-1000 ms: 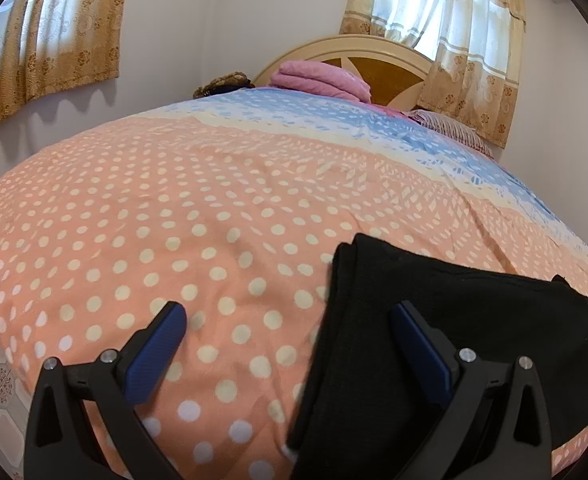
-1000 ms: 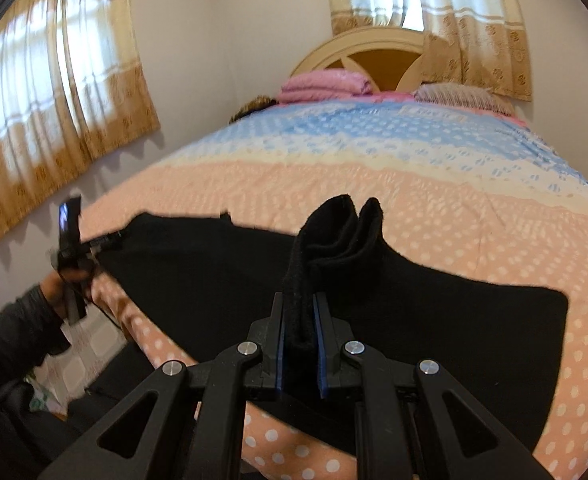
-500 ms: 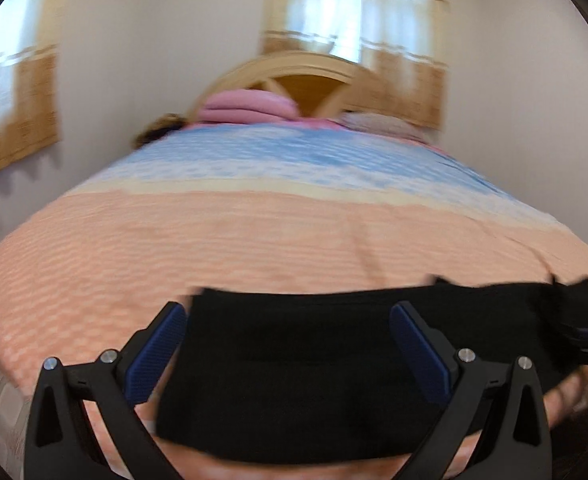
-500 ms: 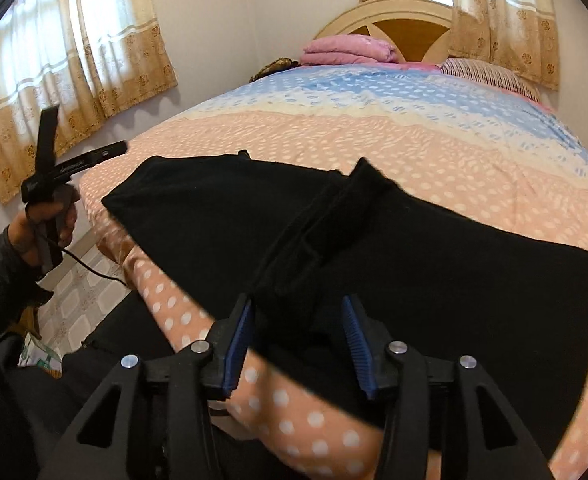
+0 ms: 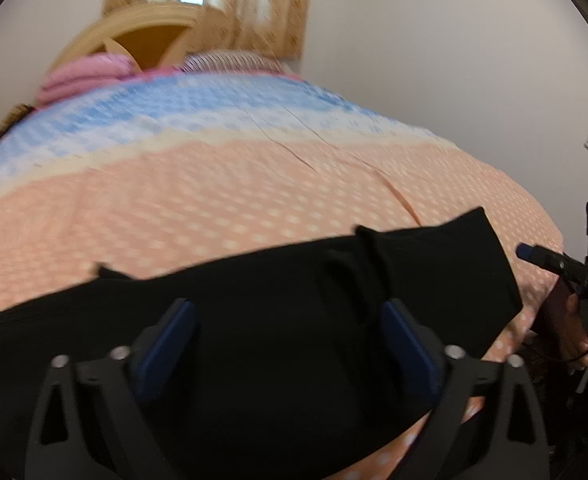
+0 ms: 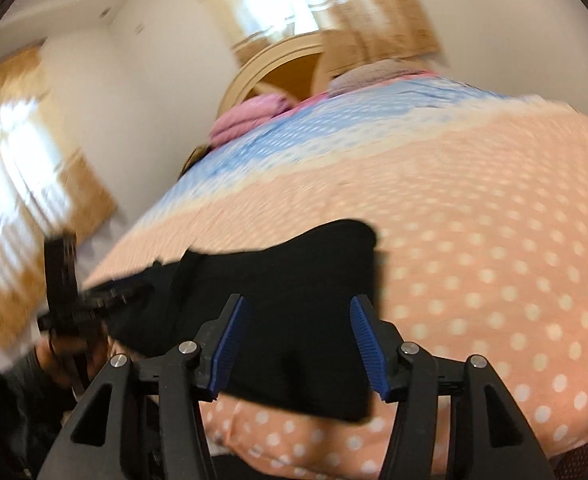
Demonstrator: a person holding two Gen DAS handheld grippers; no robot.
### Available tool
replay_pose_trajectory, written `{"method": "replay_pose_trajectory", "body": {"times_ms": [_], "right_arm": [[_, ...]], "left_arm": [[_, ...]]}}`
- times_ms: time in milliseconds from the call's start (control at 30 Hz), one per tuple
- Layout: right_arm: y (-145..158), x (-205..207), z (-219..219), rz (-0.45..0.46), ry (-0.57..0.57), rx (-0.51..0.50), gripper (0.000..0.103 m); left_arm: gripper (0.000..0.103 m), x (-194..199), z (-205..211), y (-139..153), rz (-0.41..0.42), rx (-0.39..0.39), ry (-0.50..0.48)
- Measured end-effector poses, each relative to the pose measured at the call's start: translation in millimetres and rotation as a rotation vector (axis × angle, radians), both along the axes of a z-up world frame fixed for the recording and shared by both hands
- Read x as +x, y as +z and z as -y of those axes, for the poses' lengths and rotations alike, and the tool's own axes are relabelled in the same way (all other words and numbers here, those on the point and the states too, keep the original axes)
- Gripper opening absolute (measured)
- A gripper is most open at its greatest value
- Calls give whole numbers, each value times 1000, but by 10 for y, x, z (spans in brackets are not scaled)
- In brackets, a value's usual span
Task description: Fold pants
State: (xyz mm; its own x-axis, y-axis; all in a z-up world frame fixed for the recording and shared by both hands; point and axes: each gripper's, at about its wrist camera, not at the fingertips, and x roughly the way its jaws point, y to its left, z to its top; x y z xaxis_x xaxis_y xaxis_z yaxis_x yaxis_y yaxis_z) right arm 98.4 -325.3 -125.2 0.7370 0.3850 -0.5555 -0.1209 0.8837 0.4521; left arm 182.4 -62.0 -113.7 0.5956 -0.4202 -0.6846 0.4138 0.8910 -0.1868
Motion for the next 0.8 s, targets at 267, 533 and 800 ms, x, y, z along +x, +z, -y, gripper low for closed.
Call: {"method": "replay_pose_trajectory", "body": {"times_ms": [267, 533, 800], "right_arm": [[-73, -76, 70, -5, -71, 7, 57], [-20, -134, -42, 36, -68, -50, 58], [18, -211, -359, 88, 81, -92, 63]], "left_arm": [[64, -19, 396, -90, -72, -37, -94], [15, -150, 382, 36, -37, -62, -154], [15, -169, 215, -44, -81, -53, -97]]}}
